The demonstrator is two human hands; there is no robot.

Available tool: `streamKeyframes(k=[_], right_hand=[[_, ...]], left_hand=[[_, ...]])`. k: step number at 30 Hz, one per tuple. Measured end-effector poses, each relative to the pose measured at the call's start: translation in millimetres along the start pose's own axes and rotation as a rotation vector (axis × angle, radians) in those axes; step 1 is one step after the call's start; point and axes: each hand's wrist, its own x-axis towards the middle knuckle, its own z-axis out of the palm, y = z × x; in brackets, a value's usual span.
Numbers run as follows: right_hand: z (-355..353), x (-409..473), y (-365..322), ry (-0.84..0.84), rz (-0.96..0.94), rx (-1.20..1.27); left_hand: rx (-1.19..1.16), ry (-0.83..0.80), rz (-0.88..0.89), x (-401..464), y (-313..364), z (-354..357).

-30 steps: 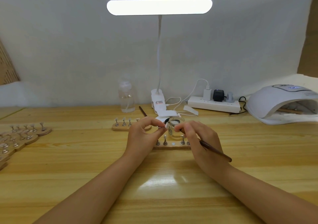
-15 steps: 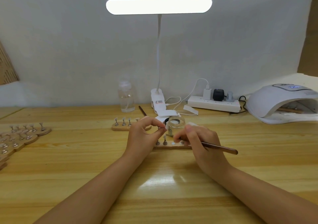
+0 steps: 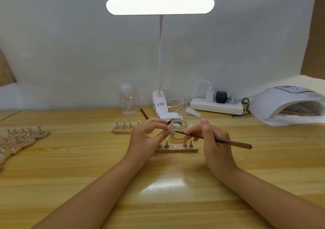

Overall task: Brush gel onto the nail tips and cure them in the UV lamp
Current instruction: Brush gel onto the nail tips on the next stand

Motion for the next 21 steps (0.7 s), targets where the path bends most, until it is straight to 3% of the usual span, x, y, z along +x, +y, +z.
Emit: streamKeyframes(k=[4, 9, 21], right_hand=[[-4.0, 4.3, 1.2, 0.093, 0.051, 0.039], [-7.0, 8.2, 2.7, 0.163, 0.090, 0.032], [-5.2, 7.2, 1.3, 0.127, 0.100, 0.017]], left_hand=[[0.017, -0.066, 0.039, 0.6, 3.3, 0.0], [0.034, -0.118, -0.031, 2.0, 7.1, 2.1], [0.164, -0.290, -0.199, 4.5, 5.1, 3.2]])
